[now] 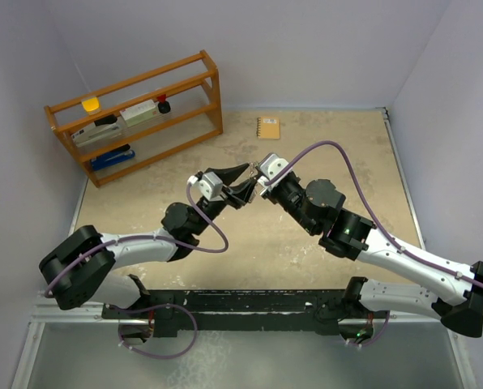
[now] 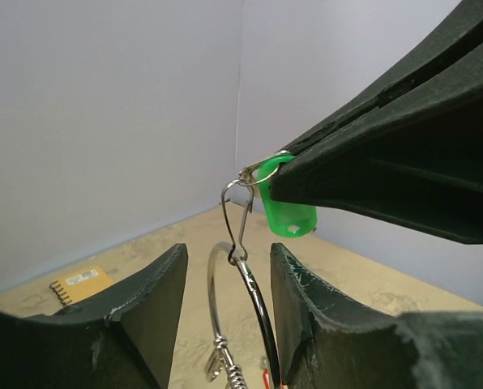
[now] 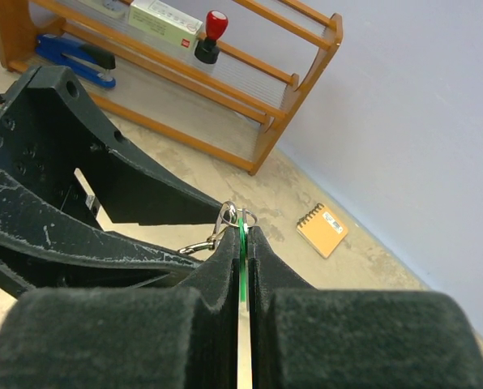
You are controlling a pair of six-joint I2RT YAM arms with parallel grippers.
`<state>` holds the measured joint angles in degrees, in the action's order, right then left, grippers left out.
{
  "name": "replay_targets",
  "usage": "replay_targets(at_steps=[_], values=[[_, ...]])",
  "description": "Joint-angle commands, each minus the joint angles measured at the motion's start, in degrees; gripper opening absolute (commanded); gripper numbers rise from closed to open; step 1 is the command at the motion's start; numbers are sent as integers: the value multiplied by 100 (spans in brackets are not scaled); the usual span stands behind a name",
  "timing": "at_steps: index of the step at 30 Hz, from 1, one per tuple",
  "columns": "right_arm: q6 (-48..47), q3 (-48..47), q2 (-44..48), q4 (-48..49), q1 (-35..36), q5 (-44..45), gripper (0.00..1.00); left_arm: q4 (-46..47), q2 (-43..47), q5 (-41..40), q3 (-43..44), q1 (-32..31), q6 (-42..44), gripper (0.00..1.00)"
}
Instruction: Remove the keys from the keyring
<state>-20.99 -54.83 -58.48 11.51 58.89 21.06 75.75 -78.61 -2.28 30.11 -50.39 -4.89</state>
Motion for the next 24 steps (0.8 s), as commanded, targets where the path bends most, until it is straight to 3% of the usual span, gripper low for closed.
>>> replay_targets(at_steps=[1,13,24], values=[[45,-135,113,401,52,-58,0,410,-39,-307,217,-48,46,42],[43,-142,123,370,77,-84,0,375,-172,-425,496,-58,203,40],[12,-134,123,379,87,-102,0,304,-245,-382,526,-56,248,29]])
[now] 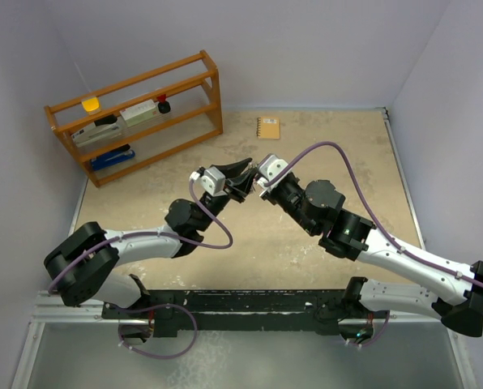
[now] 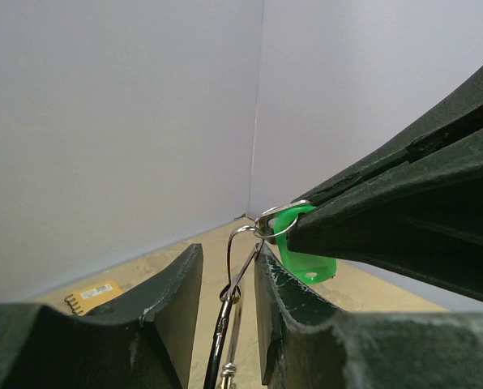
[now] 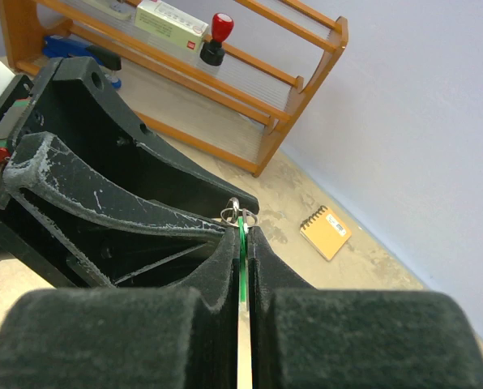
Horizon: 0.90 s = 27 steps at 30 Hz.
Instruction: Remove the keys from the keyring
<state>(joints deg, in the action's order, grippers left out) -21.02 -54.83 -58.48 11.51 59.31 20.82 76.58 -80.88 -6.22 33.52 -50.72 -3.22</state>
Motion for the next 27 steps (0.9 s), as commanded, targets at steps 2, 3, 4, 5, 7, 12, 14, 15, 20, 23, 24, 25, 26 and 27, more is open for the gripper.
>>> replay_targets(at_steps=[2,3,4,5,7,12,14,15,20,23,24,25,26,27], values=[[8,-125,127,392,46,-78,0,211,-13,48,165,-26,78,29],[2,-125,124,396,46,-80,0,201,-9,63,156,-25,79,29],[7,-125,124,394,43,-83,0,196,-7,68,155,-26,81,29],[2,-125,126,396,45,-79,0,192,-7,74,149,-26,92,29],[2,-117,128,396,41,-78,0,172,-10,106,154,-26,97,29],[-15,-96,160,414,46,-63,0,113,23,158,147,-26,83,32],[-25,-90,169,420,46,-62,0,112,28,161,147,-27,69,35],[-23,-83,179,419,46,-60,0,112,29,164,146,-23,65,37],[-25,-63,211,423,41,-57,0,137,28,143,138,-33,33,38],[-17,-46,233,422,50,-54,0,171,24,114,137,-32,63,38],[-17,-39,230,427,46,-52,0,185,20,120,136,-31,60,38],[-13,-41,239,423,46,-52,0,197,21,119,144,-32,64,38],[-14,-42,240,423,46,-54,0,212,8,133,146,-34,66,38],[-12,-37,245,415,48,-49,0,236,4,132,153,-28,64,38]])
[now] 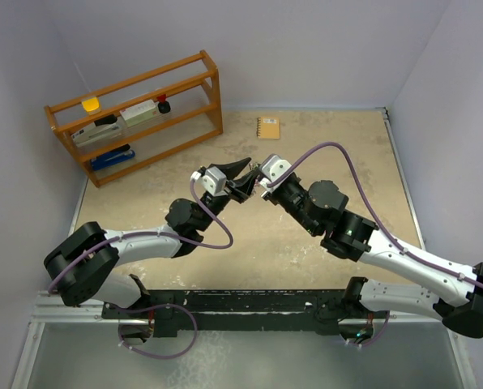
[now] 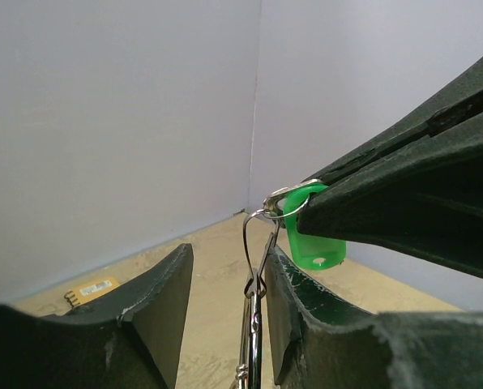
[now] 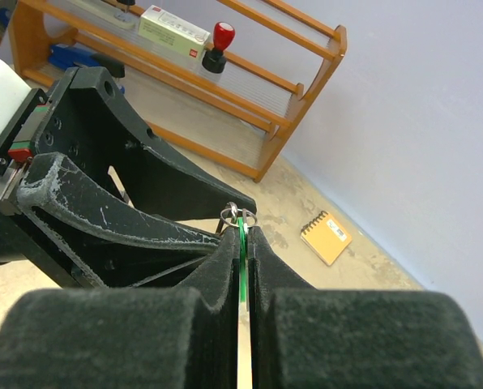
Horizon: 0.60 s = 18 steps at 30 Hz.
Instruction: Remove the keys from the keyring
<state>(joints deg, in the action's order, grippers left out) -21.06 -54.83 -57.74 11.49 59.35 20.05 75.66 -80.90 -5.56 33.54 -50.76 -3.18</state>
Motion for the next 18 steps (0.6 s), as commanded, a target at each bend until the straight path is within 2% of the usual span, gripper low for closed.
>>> replay_targets(at_steps=[1,11,18], values=[[-7,-39,173,413,46,33,0,349,-3,75,141,-29,58,38],[12,-35,192,390,50,34,0,495,-48,152,212,-29,69,38],[14,-33,182,381,50,40,0,455,-53,165,198,-30,165,30]])
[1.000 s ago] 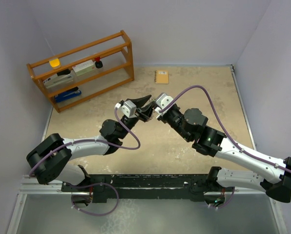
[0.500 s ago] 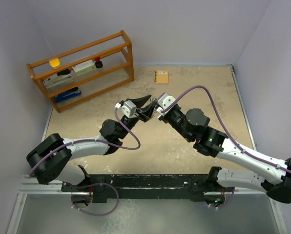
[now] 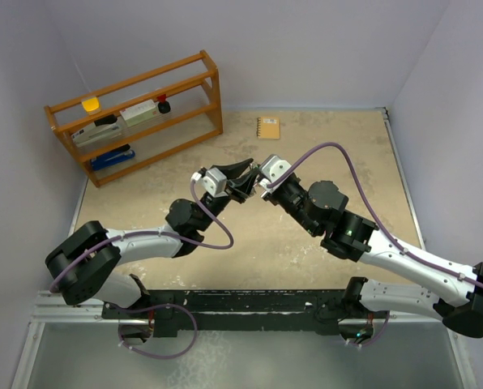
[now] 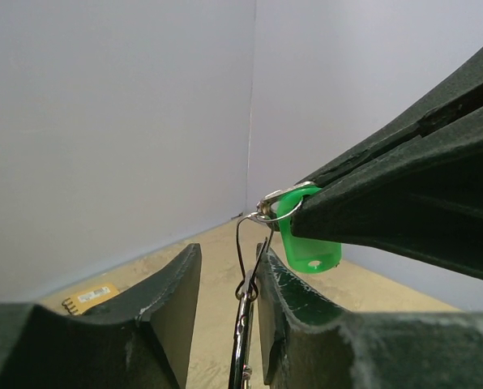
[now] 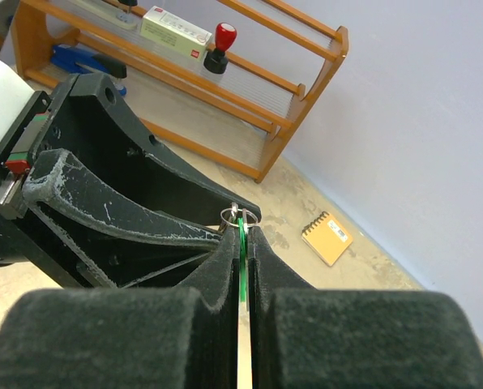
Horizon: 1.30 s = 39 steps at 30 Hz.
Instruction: Remove the keys from the keyring
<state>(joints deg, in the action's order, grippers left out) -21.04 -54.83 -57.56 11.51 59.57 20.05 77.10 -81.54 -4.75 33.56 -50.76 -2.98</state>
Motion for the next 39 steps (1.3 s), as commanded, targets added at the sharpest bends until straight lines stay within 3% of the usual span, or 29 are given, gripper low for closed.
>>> replay_targets(at_steps=[1,16,23,31,39], values=[[16,-37,159,379,28,37,0,318,10,101,183,-30,180,29],[26,-46,144,373,28,16,0,528,-2,212,125,-37,430,33],[47,-54,134,371,24,25,0,482,-4,237,124,-39,439,18],[55,-54,123,363,28,40,0,580,22,140,7,-39,398,11],[112,-54,195,289,28,50,0,-103,205,-33,204,-47,653,0]])
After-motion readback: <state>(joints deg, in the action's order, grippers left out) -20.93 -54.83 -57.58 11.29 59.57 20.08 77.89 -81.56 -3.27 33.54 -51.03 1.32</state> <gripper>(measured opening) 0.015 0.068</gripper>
